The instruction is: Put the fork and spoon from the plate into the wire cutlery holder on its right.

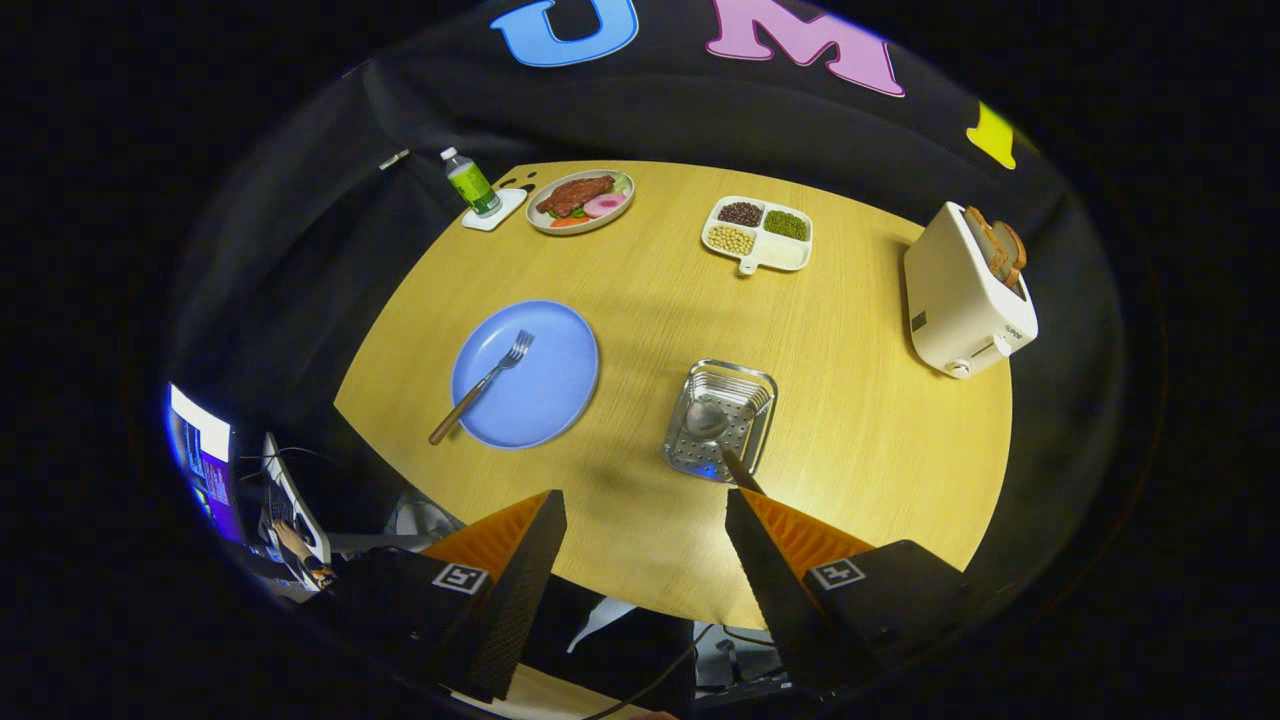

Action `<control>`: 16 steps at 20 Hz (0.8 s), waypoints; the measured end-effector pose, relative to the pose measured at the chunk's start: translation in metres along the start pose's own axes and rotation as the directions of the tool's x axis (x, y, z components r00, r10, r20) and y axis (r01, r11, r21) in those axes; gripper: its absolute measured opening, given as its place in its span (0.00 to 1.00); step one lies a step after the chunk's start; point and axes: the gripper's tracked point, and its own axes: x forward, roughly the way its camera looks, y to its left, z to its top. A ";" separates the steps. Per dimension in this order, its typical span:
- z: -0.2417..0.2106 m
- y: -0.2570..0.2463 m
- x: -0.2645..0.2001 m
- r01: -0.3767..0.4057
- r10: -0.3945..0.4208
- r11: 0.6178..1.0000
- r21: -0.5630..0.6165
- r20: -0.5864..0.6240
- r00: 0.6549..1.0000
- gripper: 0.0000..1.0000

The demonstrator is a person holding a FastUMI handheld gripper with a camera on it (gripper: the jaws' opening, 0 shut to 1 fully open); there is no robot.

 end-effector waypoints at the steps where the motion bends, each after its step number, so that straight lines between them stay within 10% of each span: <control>1: 0.001 0.008 -0.001 -0.005 0.005 1.000 0.006 0.014 1.000 1.00; 16: 0.025 0.148 0.095 -0.089 0.087 0.987 0.137 0.027 0.996 1.00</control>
